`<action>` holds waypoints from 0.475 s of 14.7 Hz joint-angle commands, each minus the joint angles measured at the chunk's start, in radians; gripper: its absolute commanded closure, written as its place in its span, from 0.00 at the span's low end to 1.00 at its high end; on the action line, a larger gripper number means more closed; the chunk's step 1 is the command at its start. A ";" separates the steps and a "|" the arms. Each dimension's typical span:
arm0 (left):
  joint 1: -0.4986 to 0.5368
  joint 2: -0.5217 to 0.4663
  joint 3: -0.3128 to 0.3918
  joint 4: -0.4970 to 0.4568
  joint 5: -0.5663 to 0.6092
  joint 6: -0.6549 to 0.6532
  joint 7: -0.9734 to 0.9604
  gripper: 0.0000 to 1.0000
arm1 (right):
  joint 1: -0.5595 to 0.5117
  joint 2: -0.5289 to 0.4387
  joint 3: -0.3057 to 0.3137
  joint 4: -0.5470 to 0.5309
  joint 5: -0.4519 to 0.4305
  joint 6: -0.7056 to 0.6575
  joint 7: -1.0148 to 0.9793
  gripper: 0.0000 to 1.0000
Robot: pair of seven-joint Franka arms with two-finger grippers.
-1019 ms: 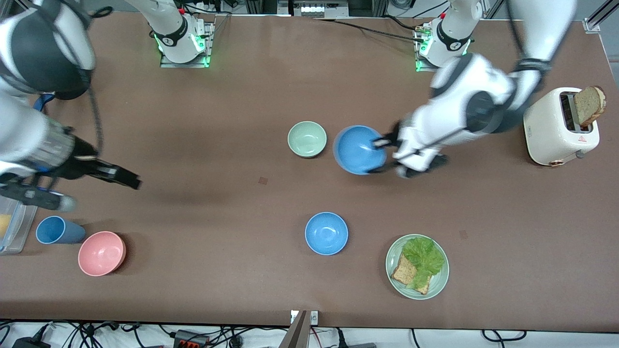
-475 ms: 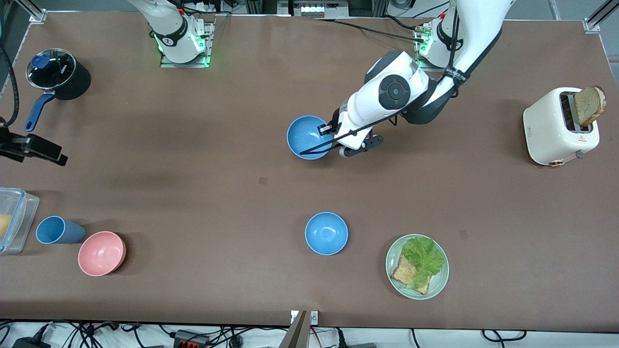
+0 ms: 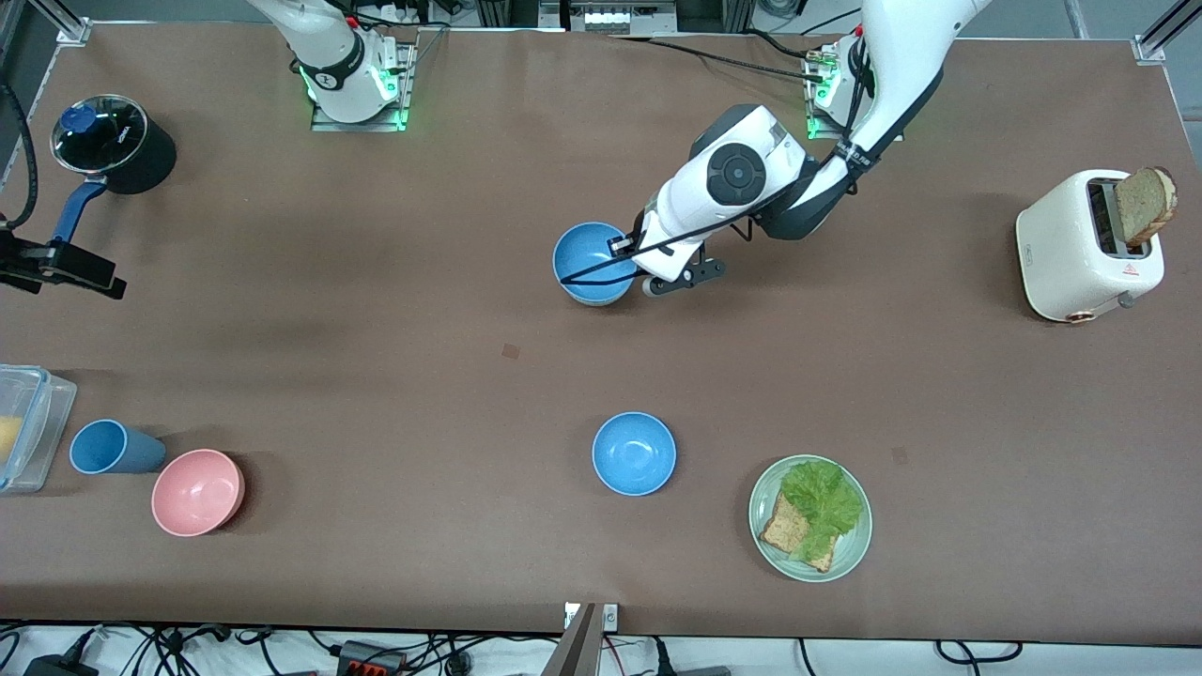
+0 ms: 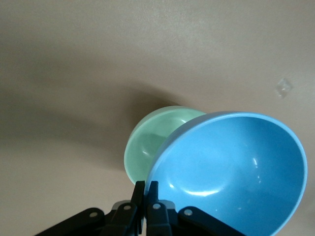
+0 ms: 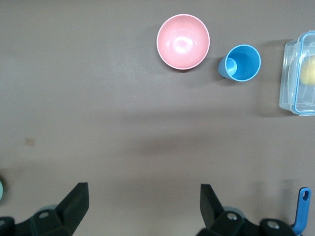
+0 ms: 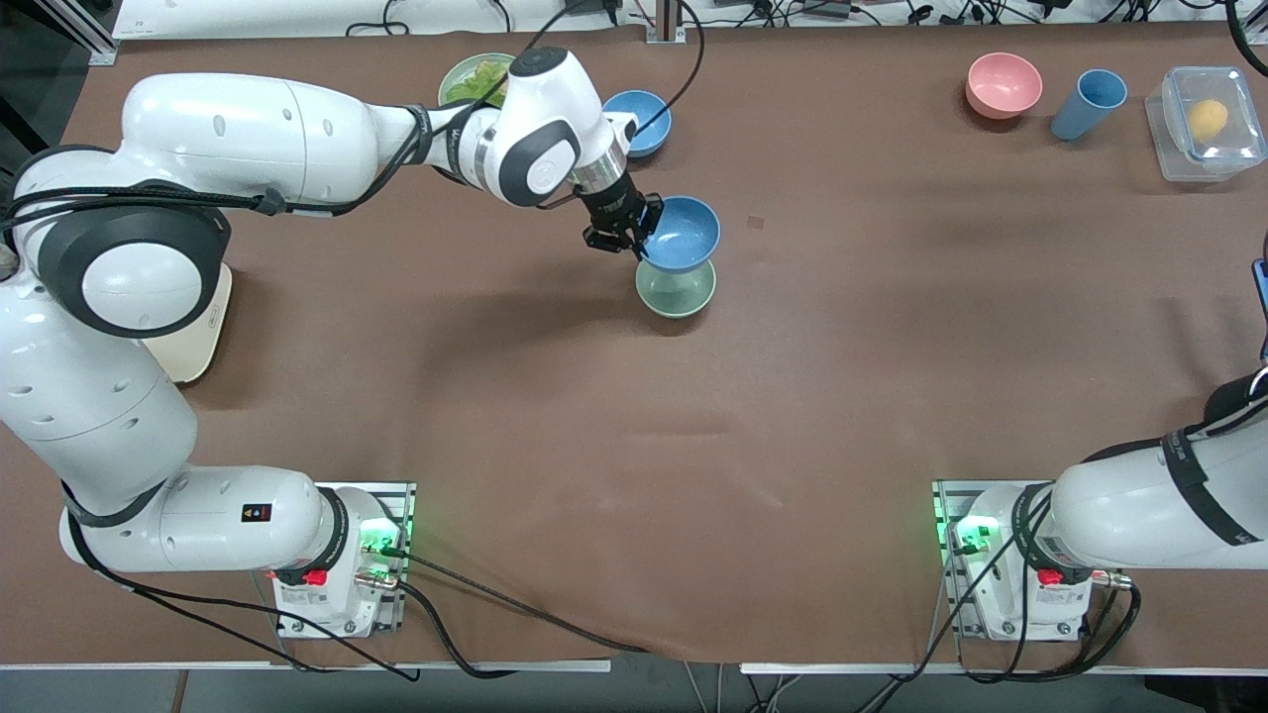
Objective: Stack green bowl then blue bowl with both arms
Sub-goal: 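Lower the blue bowl into the green bowl and open the left gripper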
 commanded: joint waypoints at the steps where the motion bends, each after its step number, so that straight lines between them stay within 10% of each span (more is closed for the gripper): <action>1: -0.052 -0.002 0.042 -0.003 0.080 0.015 -0.034 1.00 | 0.006 -0.184 -0.006 -0.262 -0.015 0.111 -0.017 0.00; 7: -0.080 0.011 0.045 -0.014 0.147 0.013 -0.049 0.85 | 0.004 -0.227 -0.006 -0.327 -0.019 0.122 -0.018 0.00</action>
